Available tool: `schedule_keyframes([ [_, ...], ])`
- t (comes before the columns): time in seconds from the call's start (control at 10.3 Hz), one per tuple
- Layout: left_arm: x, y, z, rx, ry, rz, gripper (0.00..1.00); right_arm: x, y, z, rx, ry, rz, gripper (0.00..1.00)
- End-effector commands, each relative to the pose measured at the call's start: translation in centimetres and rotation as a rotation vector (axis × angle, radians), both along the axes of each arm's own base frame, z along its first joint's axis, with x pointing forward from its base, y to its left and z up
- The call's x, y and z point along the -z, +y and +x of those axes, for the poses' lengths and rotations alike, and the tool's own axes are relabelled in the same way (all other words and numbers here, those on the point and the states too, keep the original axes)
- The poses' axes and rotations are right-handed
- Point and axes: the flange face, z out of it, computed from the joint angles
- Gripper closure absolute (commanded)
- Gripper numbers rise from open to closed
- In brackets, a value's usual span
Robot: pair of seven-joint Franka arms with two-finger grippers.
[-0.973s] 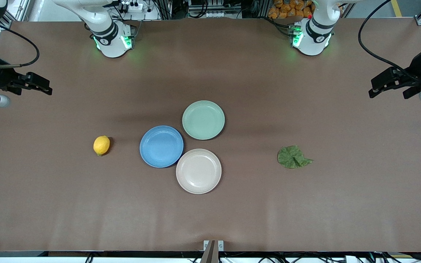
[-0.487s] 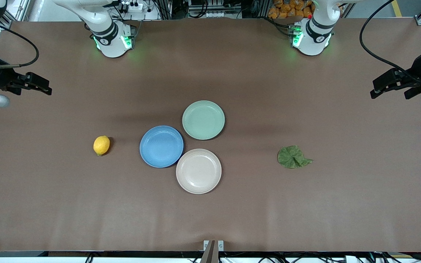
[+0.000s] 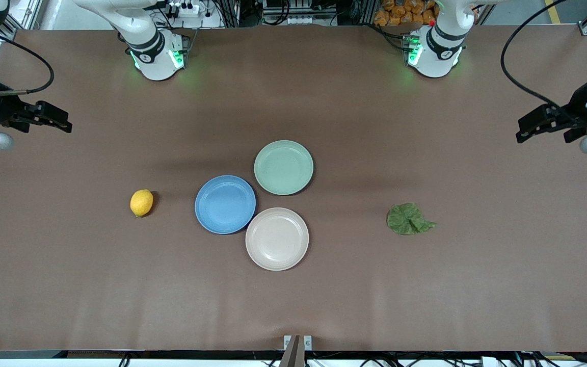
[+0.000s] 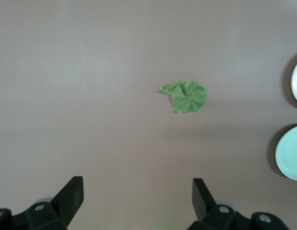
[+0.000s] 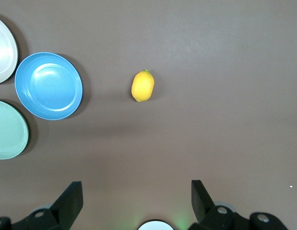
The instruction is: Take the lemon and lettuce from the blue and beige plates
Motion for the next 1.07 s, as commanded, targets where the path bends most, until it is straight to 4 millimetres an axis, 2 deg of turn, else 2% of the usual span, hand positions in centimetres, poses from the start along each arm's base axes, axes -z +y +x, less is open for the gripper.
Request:
schedule_keyframes([
  [0.0,0.6,-0.4,-0.4,0.046,-0.025,0.044,0.0,-0.2,-0.4,-0.3,-0.001,-0.002,0.001,0.0],
  [0.39,-0.1,-2.5,-1.2,0.086,-0.025,0.065,0.0,-0.2,-0.6,-0.3,0.002,-0.002,0.002,0.0],
  [0.49,-1.3,-3.0,-2.1,0.093,-0.041,0.065,0.0,-0.1,-0.6,-0.3,0.002,0.0,0.002,0.0],
  [0.78,-2.4,-2.8,-3.7,0.085,-0.045,0.067,0.0,-0.2,-0.6,-0.3,0.002,-0.002,0.002,0.0],
  [0.97,-2.6,-2.7,-3.7,0.089,-0.047,0.058,0.0,-0.1,-0.6,-0.3,0.002,0.0,0.002,0.0],
])
